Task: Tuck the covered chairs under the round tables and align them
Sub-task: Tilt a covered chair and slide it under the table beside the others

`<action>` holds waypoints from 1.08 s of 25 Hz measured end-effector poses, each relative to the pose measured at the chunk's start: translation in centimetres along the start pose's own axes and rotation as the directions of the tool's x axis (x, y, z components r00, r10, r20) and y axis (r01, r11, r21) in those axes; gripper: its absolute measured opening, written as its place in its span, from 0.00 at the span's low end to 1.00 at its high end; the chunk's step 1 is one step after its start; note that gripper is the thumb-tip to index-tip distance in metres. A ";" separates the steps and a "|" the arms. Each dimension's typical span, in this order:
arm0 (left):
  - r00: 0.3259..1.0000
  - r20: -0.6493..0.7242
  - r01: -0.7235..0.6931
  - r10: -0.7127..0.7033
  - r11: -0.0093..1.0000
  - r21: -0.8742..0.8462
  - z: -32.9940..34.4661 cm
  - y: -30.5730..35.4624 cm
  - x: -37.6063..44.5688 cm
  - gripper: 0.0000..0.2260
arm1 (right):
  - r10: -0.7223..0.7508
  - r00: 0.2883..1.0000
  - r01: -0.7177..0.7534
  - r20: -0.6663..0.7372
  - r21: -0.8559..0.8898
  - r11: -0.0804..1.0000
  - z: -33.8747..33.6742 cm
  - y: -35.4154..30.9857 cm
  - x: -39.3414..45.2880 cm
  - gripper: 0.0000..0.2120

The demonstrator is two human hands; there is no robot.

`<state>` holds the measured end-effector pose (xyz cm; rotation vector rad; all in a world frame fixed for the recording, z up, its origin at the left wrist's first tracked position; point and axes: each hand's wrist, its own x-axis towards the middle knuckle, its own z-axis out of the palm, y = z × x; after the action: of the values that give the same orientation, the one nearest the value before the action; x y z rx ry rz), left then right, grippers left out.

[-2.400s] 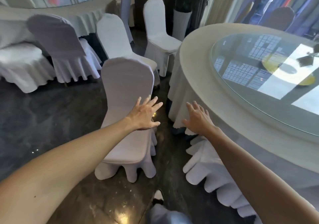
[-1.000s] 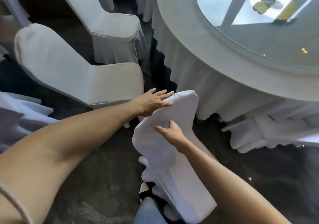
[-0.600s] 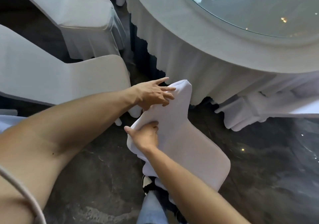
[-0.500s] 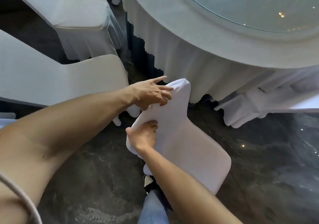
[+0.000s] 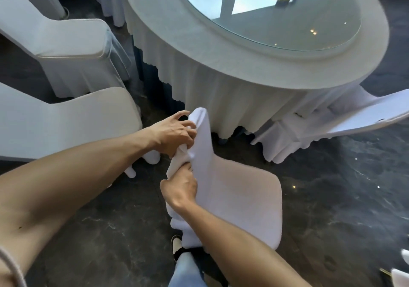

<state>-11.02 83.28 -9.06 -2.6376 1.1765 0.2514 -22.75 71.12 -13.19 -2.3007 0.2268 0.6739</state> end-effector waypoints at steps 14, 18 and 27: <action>0.919 0.220 0.385 -0.328 0.869 -0.310 -3.2 20.1 10.9 0.07 | -0.381 0.864 0.495 0.329 -0.420 0.760 -22.3 21.9 0.8 0.23; 0.901 0.211 0.433 -0.379 0.762 -0.481 -4.8 26.1 17.2 0.09 | -0.441 0.824 0.563 0.355 -0.599 0.570 -30.0 28.0 4.3 0.19; 0.726 0.363 0.646 -0.584 0.399 -0.650 -4.4 31.9 22.7 0.21 | -0.427 0.812 0.578 0.397 -0.644 0.501 -39.3 33.7 10.5 0.14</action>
<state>-19.64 45.30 -15.36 -3.4828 -0.1300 0.8278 -9.63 19.99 -14.92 -2.8179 -0.9976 0.7369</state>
